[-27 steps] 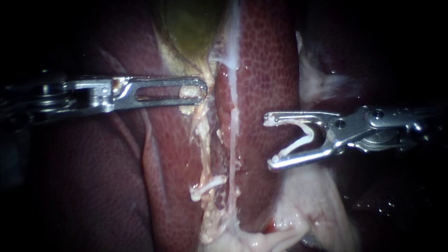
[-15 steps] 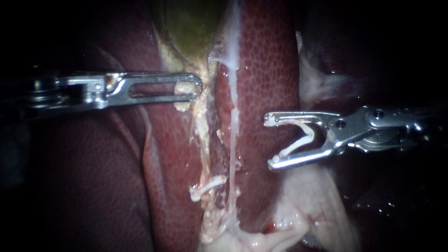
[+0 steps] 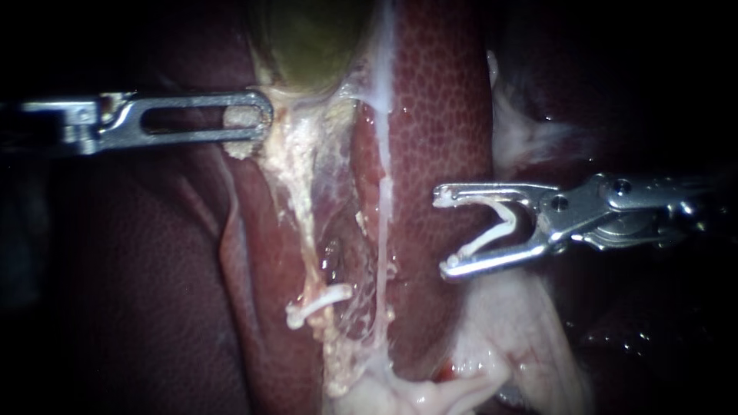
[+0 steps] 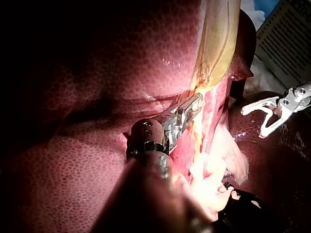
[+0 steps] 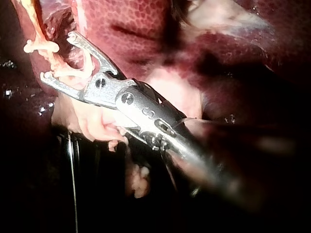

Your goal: Clipping second clip left tube

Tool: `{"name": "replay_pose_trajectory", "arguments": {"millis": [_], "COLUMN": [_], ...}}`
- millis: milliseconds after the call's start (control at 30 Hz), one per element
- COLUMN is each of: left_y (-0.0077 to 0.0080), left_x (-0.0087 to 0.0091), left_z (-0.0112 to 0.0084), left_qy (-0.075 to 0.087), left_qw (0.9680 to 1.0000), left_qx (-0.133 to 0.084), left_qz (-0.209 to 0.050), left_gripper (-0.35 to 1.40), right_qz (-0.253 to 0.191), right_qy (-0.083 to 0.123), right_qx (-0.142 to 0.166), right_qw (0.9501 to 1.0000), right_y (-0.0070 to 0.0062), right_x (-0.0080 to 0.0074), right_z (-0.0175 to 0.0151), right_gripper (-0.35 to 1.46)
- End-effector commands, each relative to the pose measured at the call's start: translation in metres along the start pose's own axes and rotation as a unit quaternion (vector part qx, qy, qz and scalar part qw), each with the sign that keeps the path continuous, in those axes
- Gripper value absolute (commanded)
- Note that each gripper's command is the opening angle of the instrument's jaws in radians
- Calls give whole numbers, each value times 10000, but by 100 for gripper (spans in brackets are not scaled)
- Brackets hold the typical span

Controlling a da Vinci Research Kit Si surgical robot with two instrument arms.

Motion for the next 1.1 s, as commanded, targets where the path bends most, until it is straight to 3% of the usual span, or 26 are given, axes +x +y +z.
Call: {"name": "replay_pose_trajectory", "arguments": {"millis": [33,433,833,1100], "left_y": [-1,0,-2,-4], "left_x": [1,1,2,3], "left_z": [-1,-3,-6,-7], "left_qy": [2,4,2,-1], "left_qw": [10000,10000,10000,10000], "left_qx": [-7,-5,-9,-13], "left_qz": [5,6,4,2], "left_gripper": [-35,-35,-35,-35], "right_qz": [1,-21,-124,24], "right_qy": [0,31,203,118], "right_qx": [-1,21,142,261], "right_qw": [10000,10000,9996,9996], "right_y": [0,1,10,18], "right_x": [0,-4,-45,-78], "right_z": [0,12,91,133], "right_gripper": [60,60,60,60]}}
